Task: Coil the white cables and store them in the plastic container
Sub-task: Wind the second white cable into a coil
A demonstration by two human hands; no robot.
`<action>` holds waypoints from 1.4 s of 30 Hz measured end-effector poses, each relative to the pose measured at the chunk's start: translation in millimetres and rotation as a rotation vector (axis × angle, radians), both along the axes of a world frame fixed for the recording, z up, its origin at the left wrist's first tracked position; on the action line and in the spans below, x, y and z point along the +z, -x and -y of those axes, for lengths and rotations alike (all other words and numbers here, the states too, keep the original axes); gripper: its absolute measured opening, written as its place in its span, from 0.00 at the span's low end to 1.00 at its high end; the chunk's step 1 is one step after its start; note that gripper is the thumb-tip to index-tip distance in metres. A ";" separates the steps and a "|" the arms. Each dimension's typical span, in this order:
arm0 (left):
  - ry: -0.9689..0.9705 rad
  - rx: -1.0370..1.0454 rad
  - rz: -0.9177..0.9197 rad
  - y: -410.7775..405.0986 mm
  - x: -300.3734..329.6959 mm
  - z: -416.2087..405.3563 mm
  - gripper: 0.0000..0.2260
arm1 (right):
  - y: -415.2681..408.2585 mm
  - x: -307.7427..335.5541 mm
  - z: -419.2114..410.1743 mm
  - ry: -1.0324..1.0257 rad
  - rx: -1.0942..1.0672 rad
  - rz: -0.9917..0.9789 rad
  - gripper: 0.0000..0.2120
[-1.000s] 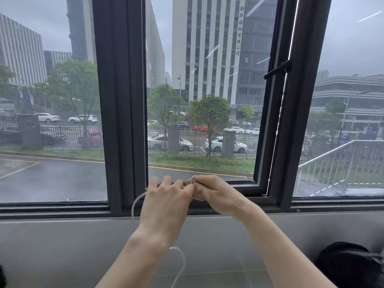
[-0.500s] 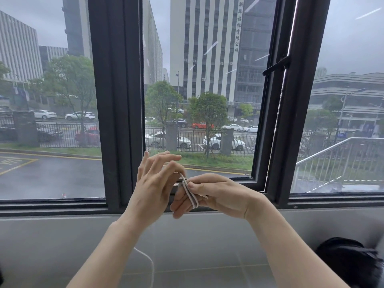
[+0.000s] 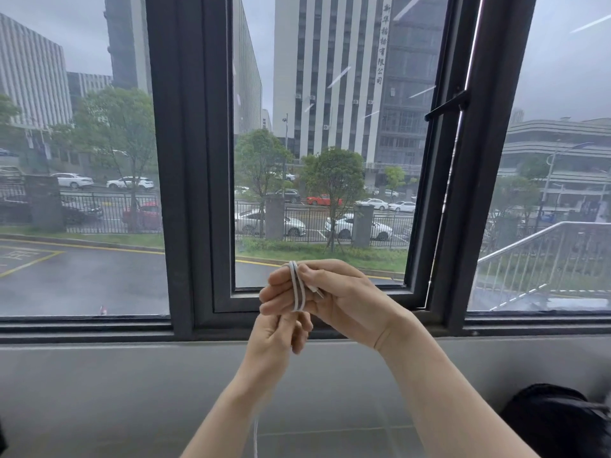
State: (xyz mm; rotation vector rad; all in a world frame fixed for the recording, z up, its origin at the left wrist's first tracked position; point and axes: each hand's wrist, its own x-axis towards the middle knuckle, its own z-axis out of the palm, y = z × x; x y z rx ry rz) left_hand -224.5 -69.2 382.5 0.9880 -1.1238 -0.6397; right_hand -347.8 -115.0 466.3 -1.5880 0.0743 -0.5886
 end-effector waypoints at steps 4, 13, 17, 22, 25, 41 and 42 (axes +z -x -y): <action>-0.048 0.010 0.057 12.3 -14.7 -3.4 0.16 | -3.2 -3.6 5.1 -0.036 -0.136 0.088 0.18; -0.122 0.463 0.849 15.2 -14.2 -31.0 0.11 | -4.5 -12.5 24.8 0.018 -0.419 0.145 0.17; -0.009 0.664 1.248 4.2 6.0 -43.7 0.09 | -2.4 -22.2 30.0 0.170 -0.520 0.000 0.16; 0.233 0.675 1.391 -18.9 42.8 -47.6 0.06 | 3.9 -28.1 25.4 0.231 -0.428 -0.212 0.17; 0.303 0.626 1.480 -37.2 58.2 -40.5 0.06 | 7.8 -26.1 17.3 0.189 -0.285 -0.260 0.18; 0.199 -0.047 0.461 -45.8 37.8 -9.0 0.09 | 11.0 -12.8 -2.2 0.010 0.027 -0.192 0.20; 0.197 -0.073 0.417 -46.2 36.7 -8.3 0.09 | 10.7 -13.0 -2.6 0.004 0.019 -0.197 0.21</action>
